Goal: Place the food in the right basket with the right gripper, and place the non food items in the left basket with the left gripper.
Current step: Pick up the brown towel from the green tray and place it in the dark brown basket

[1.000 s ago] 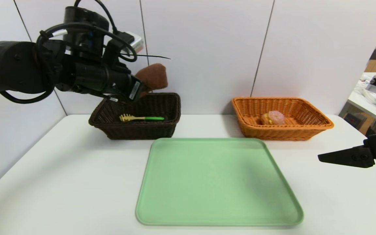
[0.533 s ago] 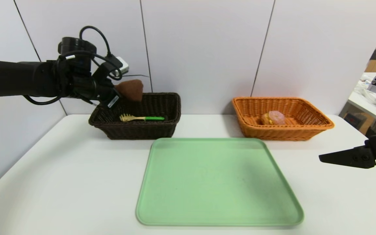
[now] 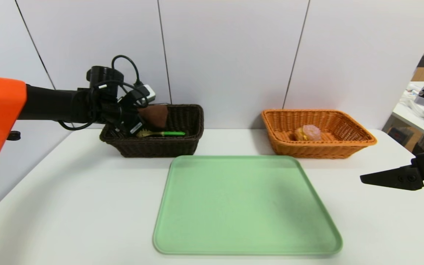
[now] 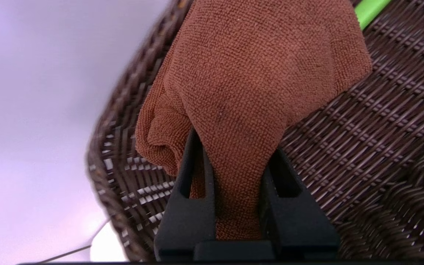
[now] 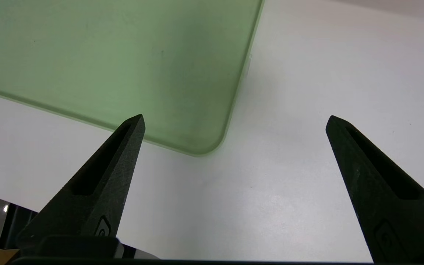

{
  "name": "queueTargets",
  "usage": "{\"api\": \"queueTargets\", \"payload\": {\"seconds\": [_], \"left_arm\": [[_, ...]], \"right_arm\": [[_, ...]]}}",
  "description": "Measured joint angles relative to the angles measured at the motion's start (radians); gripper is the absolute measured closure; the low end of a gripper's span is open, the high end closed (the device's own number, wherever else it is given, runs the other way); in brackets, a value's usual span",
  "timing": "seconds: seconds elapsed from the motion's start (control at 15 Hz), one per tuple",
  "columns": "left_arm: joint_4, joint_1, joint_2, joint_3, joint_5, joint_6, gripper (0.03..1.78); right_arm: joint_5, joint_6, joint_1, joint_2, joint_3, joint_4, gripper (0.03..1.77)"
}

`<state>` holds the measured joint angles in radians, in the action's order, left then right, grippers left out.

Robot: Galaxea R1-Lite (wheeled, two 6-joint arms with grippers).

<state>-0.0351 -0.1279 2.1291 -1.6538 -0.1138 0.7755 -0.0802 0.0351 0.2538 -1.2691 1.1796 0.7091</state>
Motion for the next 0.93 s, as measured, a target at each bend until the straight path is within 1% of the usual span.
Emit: {"api": "queueTargets", "payload": {"seconds": [0.2,0.47,0.53,0.6,0.73,0.8,0.93], "left_arm": [[-0.008,0.001,0.017,0.001,-0.022,-0.006,1.47],[-0.042,-0.001,0.024,-0.014,-0.024,-0.006,1.47],[-0.046,-0.001,0.024,-0.016,-0.024,-0.006,1.44],[-0.047,-0.004,0.024,-0.018,-0.023,-0.007,1.28],[-0.048,-0.006,0.024,-0.024,-0.023,-0.02,1.01],[-0.048,-0.007,0.024,-0.03,-0.023,-0.022,0.89],[-0.049,-0.007,0.024,-0.046,-0.024,-0.031,0.72]], "right_arm": [[0.001,0.0,-0.001,-0.003,0.0,0.0,0.1],[0.001,0.003,-0.002,-0.007,0.0,0.0,0.1],[0.001,0.004,-0.002,-0.008,0.0,0.0,0.1],[0.001,0.004,-0.002,-0.009,0.0,0.0,0.1],[0.0,0.004,-0.002,-0.009,0.0,0.0,0.1],[-0.001,0.004,-0.002,-0.009,0.0,0.0,0.1],[-0.004,0.002,-0.002,-0.008,0.0,0.0,0.1]]}}
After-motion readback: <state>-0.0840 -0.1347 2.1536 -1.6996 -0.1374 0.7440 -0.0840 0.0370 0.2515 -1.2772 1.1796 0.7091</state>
